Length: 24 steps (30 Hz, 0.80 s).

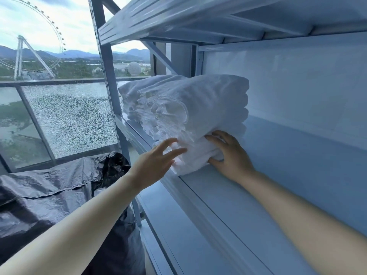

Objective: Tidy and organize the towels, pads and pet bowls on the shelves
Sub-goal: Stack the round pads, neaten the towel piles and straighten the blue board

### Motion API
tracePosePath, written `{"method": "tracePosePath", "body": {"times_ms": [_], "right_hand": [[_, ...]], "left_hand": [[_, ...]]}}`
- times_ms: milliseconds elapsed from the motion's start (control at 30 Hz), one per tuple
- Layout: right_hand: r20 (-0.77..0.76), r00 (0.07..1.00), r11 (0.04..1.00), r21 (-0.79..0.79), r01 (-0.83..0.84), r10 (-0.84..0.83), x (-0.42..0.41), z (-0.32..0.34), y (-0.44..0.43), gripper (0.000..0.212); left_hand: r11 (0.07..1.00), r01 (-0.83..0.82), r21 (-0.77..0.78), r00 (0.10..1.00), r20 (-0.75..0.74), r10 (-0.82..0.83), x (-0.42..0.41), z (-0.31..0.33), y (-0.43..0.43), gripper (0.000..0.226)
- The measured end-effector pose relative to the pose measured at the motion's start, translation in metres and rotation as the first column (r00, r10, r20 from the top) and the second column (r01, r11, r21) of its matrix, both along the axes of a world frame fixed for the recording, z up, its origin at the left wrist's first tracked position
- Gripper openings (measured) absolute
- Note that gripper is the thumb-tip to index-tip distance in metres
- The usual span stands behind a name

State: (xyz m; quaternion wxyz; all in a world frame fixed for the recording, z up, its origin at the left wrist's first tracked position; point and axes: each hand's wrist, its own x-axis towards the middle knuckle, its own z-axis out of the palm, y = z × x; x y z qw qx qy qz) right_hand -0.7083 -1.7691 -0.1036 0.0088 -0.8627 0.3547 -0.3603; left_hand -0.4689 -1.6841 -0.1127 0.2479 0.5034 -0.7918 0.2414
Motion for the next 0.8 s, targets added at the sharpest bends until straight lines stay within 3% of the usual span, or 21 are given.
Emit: {"method": "tracePosePath", "body": {"times_ms": [233,500,800], "right_hand": [[-0.102,0.995,0.999,-0.031,-0.014,0.011,-0.009,0.006,-0.009,0.08],[-0.056,0.998,0.978,-0.206,-0.024,0.012,-0.001,0.0,-0.018,0.058],[-0.043,0.999,0.96,-0.278,-0.04,0.029,-0.002,-0.013,-0.015,0.045]], "left_hand": [[0.981,0.04,0.188,0.996,-0.089,-0.023,0.029,0.005,-0.003,0.063],[0.998,0.06,0.027,0.986,-0.159,-0.055,0.003,0.004,-0.021,0.063],[0.992,0.125,0.015,0.979,-0.163,-0.121,0.009,-0.002,-0.025,0.056]]}}
